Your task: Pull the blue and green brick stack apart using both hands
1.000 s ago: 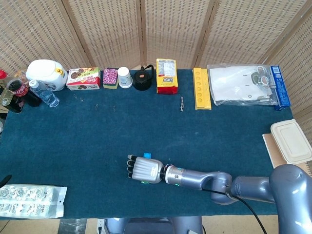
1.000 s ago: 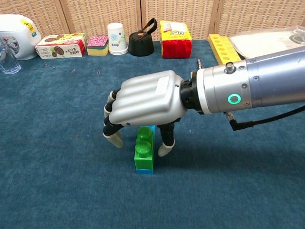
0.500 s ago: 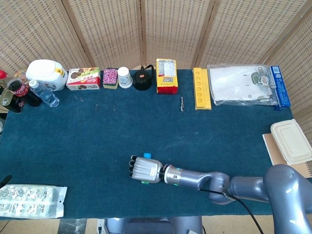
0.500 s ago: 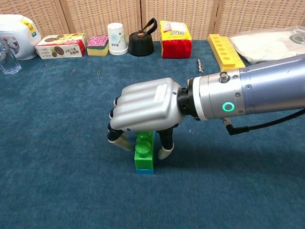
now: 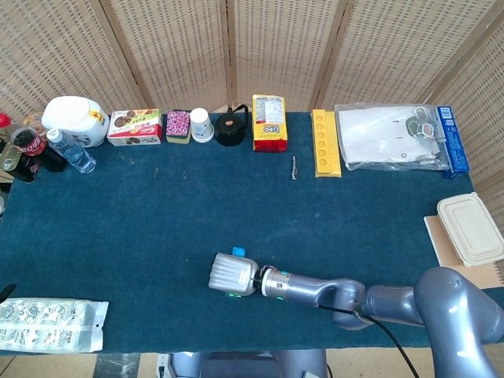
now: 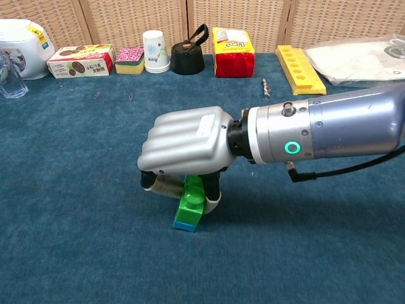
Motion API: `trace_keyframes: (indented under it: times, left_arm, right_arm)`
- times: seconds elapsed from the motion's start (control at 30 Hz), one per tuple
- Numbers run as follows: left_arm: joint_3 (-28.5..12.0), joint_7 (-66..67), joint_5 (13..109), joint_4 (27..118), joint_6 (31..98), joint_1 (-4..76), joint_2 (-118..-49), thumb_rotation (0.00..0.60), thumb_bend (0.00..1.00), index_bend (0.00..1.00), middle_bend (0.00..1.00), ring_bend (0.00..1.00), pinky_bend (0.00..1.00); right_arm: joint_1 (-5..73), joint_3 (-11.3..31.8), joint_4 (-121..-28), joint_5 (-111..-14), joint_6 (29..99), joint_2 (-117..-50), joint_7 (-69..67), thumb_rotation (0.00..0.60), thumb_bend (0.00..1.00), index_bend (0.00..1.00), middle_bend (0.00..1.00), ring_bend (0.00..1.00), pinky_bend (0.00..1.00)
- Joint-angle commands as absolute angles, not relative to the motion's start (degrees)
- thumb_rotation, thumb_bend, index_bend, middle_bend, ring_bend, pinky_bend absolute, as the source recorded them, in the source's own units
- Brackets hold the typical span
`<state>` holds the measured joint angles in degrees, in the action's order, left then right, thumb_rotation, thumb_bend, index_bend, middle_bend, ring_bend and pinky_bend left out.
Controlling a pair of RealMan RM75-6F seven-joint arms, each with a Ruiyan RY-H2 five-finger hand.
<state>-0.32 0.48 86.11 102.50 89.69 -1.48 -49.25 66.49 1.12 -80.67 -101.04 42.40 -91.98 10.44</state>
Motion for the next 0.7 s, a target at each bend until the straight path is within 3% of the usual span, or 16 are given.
trace_keyframes:
  times: [0.03,0.27,0.7]
  left_arm:
    - [-0.4,0.4,86.1,102.5,89.8,-1.5,-49.3,0.519,0.22,0.16,0.14,0.03,0.20]
    - [-0.3,0.5,86.7,102.4,89.8,-1.4,-49.5,0.519,0.22,0.16,0.14,0.03,0.20]
    - [0.2,-1.1,89.9,105.4,85.4,1.7,-48.4,0.519,0.22,0.16,0.14,0.03,0.20]
  right_arm:
    - [66.0,1.3,-80.6,-100.4,43.6,-92.1,9.2,0.600,0.02,0.64,0.60,0.60,0.60]
    - [64.1,2.4,-82.5,-97.4,46.5,-90.7,4.2,0.600,0.03,0.67,0.63,0.63,0.63]
    - [56.5,7.0,-94.4,-83.7,51.2,-81.5,-9.9,0.600,0.04,0.68,0.64,0.66,0.66]
